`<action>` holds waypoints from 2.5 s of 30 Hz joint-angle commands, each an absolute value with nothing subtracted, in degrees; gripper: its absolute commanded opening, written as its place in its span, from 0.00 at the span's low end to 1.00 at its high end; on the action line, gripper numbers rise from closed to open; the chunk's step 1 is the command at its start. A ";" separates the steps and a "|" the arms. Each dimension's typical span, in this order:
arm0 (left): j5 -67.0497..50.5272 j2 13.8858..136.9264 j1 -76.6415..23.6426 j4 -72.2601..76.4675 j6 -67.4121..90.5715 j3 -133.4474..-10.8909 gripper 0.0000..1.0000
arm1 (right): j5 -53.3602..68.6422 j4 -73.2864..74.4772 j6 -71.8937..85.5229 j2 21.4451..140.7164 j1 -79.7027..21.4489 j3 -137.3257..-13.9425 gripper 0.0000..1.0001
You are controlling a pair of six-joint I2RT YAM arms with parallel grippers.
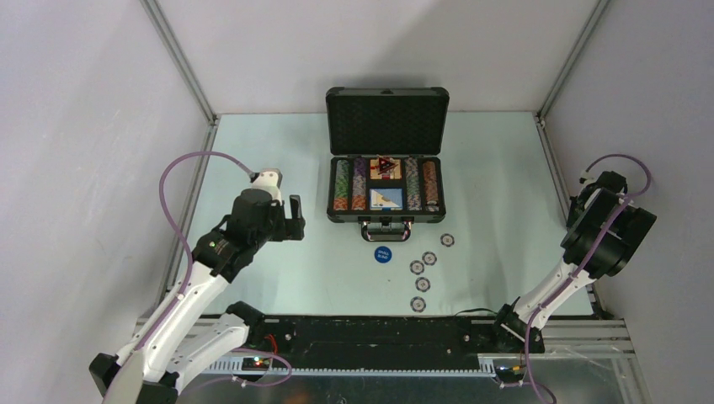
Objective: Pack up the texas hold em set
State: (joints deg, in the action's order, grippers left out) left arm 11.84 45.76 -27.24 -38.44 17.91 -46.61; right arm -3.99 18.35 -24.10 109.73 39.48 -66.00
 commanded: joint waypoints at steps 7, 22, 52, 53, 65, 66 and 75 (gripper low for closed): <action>12.56 45.72 -27.51 -37.20 16.52 -46.49 0.90 | -19.22 8.88 -26.53 110.79 45.09 -67.55 0.00; 12.30 45.84 -27.51 -37.19 16.46 -46.49 0.90 | -21.77 5.10 -27.86 106.26 41.07 -68.09 0.00; 12.06 46.86 -27.42 -37.26 16.37 -46.50 0.90 | 1.84 8.78 -29.22 110.17 40.44 -68.49 0.40; 12.05 46.85 -27.42 -37.24 16.40 -46.49 0.90 | 2.15 9.01 -29.26 110.60 40.43 -68.52 0.40; 12.43 47.03 -27.42 -37.26 16.41 -46.50 0.90 | -2.96 10.29 -29.80 113.28 40.77 -69.31 0.37; 12.46 47.02 -27.42 -37.26 16.36 -46.49 0.90 | -3.16 10.29 -29.80 113.46 40.78 -69.34 0.37; 12.39 47.05 -27.42 -37.21 16.43 -46.58 0.90 | -3.99 10.24 -29.41 113.55 40.64 -69.31 0.34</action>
